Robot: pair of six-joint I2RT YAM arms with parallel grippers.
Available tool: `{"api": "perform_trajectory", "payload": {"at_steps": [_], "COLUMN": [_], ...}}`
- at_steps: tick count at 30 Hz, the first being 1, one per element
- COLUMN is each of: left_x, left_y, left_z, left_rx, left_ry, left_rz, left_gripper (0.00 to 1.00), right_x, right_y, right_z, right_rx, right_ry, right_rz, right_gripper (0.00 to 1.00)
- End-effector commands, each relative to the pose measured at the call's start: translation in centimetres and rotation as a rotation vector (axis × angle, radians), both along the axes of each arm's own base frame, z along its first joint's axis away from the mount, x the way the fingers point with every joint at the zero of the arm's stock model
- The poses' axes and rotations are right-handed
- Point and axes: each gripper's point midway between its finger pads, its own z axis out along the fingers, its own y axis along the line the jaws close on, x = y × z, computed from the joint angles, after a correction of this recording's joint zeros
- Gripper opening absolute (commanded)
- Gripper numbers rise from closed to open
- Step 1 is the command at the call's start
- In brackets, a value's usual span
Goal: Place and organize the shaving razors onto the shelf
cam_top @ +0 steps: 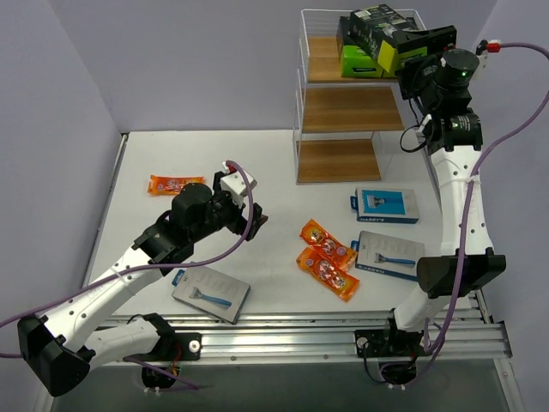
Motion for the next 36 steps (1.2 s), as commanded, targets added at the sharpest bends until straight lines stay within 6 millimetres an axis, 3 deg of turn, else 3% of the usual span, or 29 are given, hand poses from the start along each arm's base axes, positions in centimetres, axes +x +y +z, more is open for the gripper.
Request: {"api": "perform_trajectory", "payload": {"at_steps": [1, 7, 10, 12, 23, 31, 33, 36], "left_x": [-0.1, -0.2, -0.2, -0.3, -0.4, -0.5, -0.5, -0.6], "left_y": [-0.4, -0.4, -0.4, -0.5, -0.5, -0.6, -0.7, -0.7], "left_z": [2.0, 2.0, 2.1, 2.1, 2.2, 2.2, 2.3, 2.3], "left_rx": [-0.040, -0.040, -0.040, -0.044, -0.044, -0.045, -0.047, -0.048], "left_ry": [-0.022, -0.020, -0.020, -0.021, -0.019, -0.017, -0.019, -0.018], "left_rz": [-0.010, -0.015, -0.016, -0.019, -0.026, -0.034, -0.035, -0.040], "left_gripper": [0.94, 0.94, 0.94, 0.94, 0.94, 0.94, 0.94, 0.94], "right_x": [-0.9, -1.7, -2.0, -2.3, -2.5, -3.4, -3.5, -4.2], "right_y": [1.8, 2.5, 2.3, 2.4, 2.6, 1.0, 0.5, -0.5], "right_z": [2.8, 2.8, 2.7, 3.0, 3.9, 5.6, 5.8, 6.4], "right_rx": [-0.034, -0.050, -0.027, -0.013, 0.083, 0.155, 0.166, 0.184], "right_ry": [-0.097, -0.090, -0.098, -0.114, -0.185, -0.239, -0.243, -0.270], "right_rz": [0.126, 0.175, 0.171, 0.176, 0.195, 0.107, 0.079, 0.028], "right_gripper": [0.81, 0.81, 0.76, 0.65, 0.40, 0.05, 0.00, 0.00]}}
